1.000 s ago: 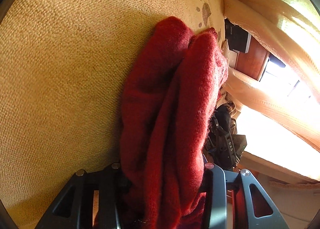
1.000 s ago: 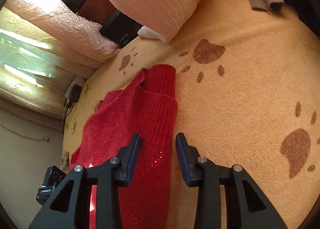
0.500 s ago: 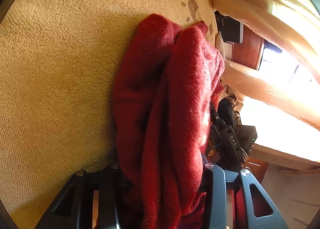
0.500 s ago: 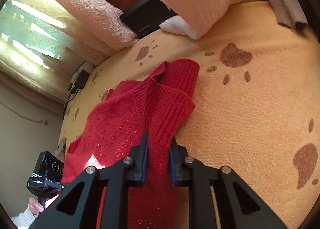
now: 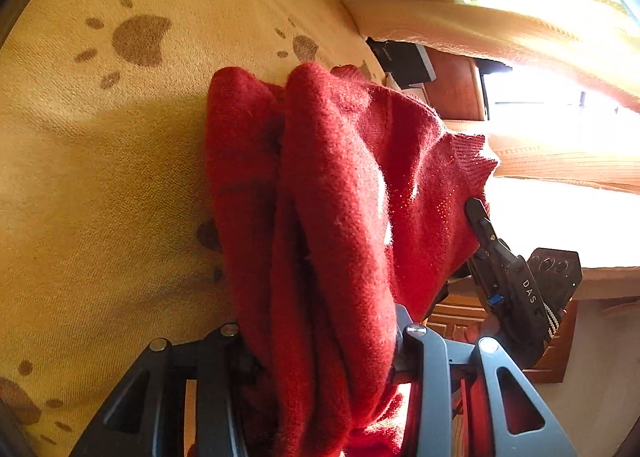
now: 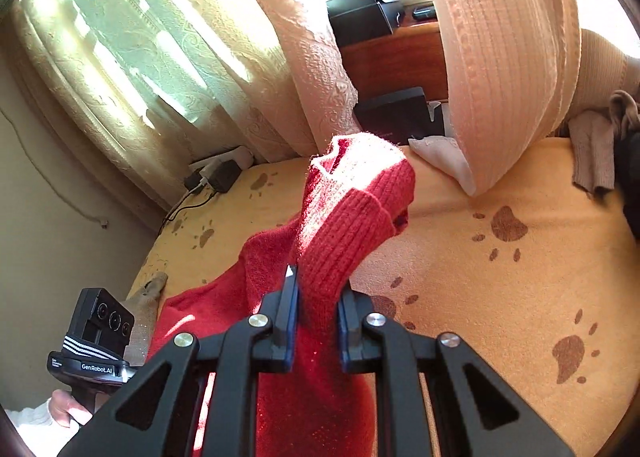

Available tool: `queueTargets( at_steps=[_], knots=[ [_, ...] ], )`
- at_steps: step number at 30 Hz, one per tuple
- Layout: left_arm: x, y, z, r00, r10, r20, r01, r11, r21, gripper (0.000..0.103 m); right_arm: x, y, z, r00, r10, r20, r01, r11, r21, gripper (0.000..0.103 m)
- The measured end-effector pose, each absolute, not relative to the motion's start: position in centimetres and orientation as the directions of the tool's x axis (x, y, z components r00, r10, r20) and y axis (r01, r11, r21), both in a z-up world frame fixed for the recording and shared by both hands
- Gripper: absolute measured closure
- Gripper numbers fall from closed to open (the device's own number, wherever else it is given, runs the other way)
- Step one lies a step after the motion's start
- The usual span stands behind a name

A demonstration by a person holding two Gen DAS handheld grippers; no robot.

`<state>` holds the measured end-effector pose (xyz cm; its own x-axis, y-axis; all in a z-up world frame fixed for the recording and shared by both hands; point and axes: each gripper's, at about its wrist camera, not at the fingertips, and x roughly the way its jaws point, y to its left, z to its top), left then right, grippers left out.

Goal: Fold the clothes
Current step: 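Lift the folded red sweater off the bed with both grippers, then carry the sweater with both grippers over the folded grey garment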

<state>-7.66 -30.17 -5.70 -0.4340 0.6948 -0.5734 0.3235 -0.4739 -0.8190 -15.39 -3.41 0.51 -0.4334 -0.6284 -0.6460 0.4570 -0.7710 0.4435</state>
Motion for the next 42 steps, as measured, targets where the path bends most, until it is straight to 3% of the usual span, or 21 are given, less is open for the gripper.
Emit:
queueTargets(
  at_steps=[11, 20, 22, 29, 34, 37, 38, 40, 42],
  knots=[
    [0.6, -36.1, -0.9, -0.585, 0.591, -0.555, 0.353, -0.43, -0.831, 0.06, -11.4, -10.5, 4.2, -0.35, -0.72, -0.599, 0.6, -0.664, 0.447, 0.086],
    [13.1, -45.2, 3.5, -0.715, 0.376, -0.59, 0.445, -0.406, -0.798, 0.06, -6.6, -23.3, 5.7, -0.134, -0.819, -0.557, 0.756, -0.448, 0.477, 0.086],
    [19.4, -48.7, 3.2, -0.726, 0.33, -0.603, 0.47, -0.403, -0.786, 0.06, -5.4, -26.4, 5.6, -0.081, -0.829, -0.553, 0.779, -0.399, 0.484, 0.086],
    [22.1, -52.4, 0.0, -0.739, 0.187, -0.648, 0.566, -0.35, -0.747, 0.06, -2.0, -36.0, 3.6, 0.052, -0.827, -0.56, 0.829, -0.277, 0.485, 0.086],
    [25.1, -55.3, -4.3, -0.689, 0.147, -0.71, 0.63, -0.364, -0.686, 0.06, -1.1, -41.6, -0.9, 0.074, -0.763, -0.642, 0.862, -0.274, 0.426, 0.086],
    [26.3, -56.2, -6.4, -0.701, 0.143, -0.699, 0.615, -0.375, -0.694, 0.059, -1.7, -43.8, -4.1, 0.051, -0.704, -0.708, 0.867, -0.321, 0.381, 0.085],
    [26.6, -56.2, -6.4, -0.712, 0.148, -0.687, 0.601, -0.377, -0.704, 0.051, -2.2, -44.1, -5.0, 0.051, -0.69, -0.722, 0.858, -0.34, 0.385, 0.085],
    [25.9, -56.7, -8.3, -0.722, 0.177, -0.668, 0.572, -0.389, -0.722, 0.042, -3.0, -44.3, -6.3, 0.06, -0.666, -0.744, 0.838, -0.372, 0.401, 0.077],
    [25.9, -57.5, -9.5, -0.724, 0.203, -0.659, 0.56, -0.384, -0.734, 0.035, -3.5, -44.1, -6.8, 0.056, -0.658, -0.751, 0.829, -0.389, 0.402, 0.061]
  ],
)
